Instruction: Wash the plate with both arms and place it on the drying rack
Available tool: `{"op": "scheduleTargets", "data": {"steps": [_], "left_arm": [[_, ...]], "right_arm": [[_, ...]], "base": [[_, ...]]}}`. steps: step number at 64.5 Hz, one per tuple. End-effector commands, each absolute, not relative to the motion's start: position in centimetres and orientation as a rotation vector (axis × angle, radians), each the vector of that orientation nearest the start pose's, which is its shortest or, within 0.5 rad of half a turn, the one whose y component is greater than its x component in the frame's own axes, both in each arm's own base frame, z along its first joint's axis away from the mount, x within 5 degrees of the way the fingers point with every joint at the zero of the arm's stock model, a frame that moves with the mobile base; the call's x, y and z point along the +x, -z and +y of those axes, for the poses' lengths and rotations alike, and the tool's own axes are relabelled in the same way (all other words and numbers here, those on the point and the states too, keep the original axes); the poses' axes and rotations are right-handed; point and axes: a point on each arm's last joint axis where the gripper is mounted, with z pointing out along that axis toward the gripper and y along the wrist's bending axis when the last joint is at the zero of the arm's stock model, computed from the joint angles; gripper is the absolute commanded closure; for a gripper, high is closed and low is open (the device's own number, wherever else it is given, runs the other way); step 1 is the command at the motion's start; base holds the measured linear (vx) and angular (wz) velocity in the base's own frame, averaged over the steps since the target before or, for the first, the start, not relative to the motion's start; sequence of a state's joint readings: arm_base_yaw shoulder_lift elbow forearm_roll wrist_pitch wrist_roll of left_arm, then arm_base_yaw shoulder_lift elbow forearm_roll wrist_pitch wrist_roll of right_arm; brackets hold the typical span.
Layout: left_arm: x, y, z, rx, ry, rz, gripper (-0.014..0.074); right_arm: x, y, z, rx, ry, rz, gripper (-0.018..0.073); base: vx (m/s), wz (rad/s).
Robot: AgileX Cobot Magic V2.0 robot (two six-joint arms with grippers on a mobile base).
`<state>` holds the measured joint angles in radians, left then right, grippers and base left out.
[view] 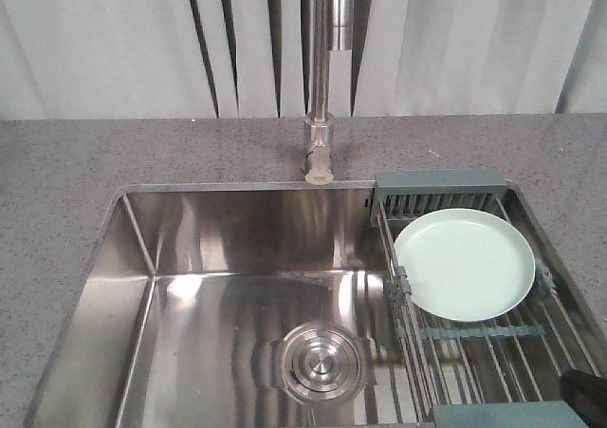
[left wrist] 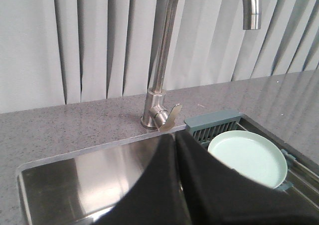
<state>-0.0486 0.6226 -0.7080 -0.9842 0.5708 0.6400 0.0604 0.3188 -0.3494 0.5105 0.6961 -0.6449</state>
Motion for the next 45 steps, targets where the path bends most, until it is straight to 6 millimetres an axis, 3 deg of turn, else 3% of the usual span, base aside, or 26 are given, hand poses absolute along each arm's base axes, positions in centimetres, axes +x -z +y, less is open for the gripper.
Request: {"op": "scheduleTargets", "data": {"steps": [1,11,24,35,45], "left_arm": [[14.7,-39.1,-5.0,0.122,0.709,1.736,0.0603],[20.7,-38.6,-6.4,0.158,0.880,1.846,0.0603],[27.9,-35.8,-9.3,0.217,1.140,1.942,0.0603],[32.0,-33.1,-13.1,0.289,1.301,2.015,0.0603],[34.4,-31.7,-16.3,0.316,1.394,2.028,0.0603]], "right_arm": [[6.7,-27.0,3.1,-0.457,-0.208,1.929,0.0564],[6.7,-26.9,3.2,-0.460,-0.211,1.933,0.0564],[6.7,-26.9,3.2,-0.459,-0.214,1.935,0.0564],[6.7,-26.9,3.2,-0.459,-0.214,1.934,0.0564],[6.7,-26.9,3.2,-0.459,-0.214,1.934,0.0564]], "base": [[0.00,0.00],[0.00,0.00],[0.00,0.00],[0.00,0.00],[0.00,0.00]]}}
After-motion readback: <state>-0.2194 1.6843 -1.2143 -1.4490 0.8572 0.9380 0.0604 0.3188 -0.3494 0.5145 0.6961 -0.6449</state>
